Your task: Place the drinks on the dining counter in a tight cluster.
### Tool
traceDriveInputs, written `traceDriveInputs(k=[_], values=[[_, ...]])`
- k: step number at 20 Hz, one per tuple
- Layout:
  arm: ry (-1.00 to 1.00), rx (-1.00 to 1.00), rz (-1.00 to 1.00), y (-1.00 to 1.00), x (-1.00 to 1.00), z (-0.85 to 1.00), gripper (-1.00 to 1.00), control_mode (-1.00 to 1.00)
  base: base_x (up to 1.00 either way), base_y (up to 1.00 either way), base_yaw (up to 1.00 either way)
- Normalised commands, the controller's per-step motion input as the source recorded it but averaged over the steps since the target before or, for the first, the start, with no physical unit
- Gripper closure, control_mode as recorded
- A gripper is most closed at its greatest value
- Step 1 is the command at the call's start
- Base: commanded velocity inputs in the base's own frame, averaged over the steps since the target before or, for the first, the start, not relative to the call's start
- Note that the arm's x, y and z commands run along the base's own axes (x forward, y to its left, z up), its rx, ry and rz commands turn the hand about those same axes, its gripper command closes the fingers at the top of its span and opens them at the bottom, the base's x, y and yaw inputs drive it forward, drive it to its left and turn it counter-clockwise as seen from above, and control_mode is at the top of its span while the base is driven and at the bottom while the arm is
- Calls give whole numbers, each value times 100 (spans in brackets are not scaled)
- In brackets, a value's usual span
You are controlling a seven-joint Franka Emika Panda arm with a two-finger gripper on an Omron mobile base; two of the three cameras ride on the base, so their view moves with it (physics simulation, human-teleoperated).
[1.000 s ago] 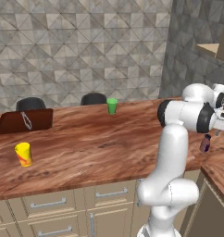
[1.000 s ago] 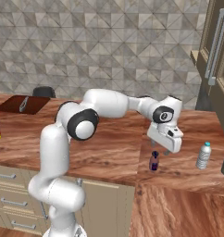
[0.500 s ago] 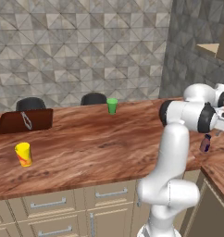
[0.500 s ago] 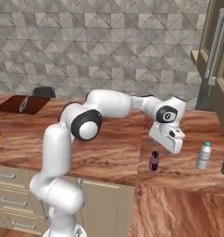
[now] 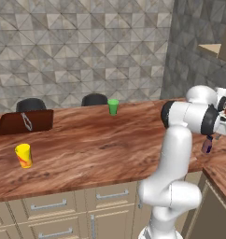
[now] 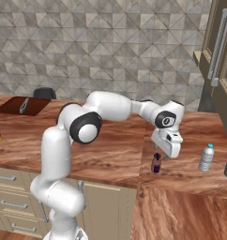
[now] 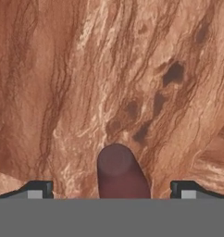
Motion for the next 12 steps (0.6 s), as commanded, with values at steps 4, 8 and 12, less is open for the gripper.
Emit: traceDriveInputs(k=[4,8,12], values=[[0,-22,-10,5,-5,-1,-100,-100,0,0,0],[0,-10,-7,5,-4,0,-100,-100,0,0,0],[0,-1,-5,2,-15,-3,-100,-100,0,0,0]])
